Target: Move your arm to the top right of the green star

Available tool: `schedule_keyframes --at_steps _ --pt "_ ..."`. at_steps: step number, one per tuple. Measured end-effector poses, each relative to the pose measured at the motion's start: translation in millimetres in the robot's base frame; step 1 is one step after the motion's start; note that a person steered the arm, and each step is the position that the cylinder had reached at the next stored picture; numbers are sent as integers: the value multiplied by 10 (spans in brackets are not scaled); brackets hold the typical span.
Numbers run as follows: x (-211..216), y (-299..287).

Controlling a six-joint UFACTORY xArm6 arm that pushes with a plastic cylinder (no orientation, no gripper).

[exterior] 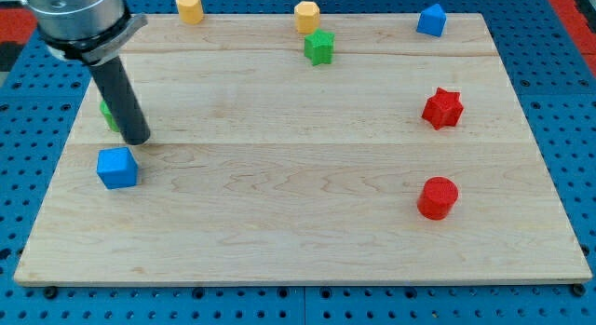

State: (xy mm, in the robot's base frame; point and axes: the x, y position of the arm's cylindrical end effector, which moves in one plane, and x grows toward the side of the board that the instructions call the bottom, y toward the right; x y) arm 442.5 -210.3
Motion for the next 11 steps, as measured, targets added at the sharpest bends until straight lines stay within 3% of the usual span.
schedule_keyframes --at_steps 3,4,6,10,11 --pt "500 -139" --pt "319 21" --pt "-437 832" --pt "-1505 3059" --pt "-1780 3203"
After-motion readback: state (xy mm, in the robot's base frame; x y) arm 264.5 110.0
